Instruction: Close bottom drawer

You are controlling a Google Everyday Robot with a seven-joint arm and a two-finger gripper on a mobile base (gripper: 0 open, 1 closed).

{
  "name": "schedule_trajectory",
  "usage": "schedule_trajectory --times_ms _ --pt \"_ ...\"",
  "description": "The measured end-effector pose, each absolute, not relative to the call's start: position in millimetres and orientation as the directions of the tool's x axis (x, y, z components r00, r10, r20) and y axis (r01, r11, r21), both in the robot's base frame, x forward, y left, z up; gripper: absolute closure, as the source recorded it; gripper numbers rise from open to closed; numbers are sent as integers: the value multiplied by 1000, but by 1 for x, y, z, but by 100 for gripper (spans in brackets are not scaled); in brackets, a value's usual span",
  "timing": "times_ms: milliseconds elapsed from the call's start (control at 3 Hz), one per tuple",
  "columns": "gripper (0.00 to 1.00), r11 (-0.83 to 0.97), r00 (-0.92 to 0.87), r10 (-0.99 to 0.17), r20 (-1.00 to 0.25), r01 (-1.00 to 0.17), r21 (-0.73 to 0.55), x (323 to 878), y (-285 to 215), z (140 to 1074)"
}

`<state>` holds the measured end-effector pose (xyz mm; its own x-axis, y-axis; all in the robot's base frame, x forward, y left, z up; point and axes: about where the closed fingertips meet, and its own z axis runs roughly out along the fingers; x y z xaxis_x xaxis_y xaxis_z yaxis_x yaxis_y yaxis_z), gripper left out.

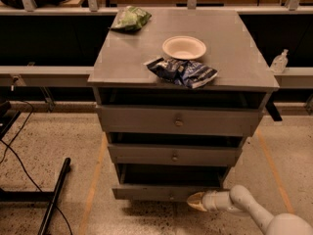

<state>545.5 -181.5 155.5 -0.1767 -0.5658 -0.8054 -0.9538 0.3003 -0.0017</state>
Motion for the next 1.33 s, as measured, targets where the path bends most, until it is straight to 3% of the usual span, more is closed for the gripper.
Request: schedule_trajectory --times_ms 1333 --pt "100 319 -165 -570 -805 -947 -31 576 -182 163"
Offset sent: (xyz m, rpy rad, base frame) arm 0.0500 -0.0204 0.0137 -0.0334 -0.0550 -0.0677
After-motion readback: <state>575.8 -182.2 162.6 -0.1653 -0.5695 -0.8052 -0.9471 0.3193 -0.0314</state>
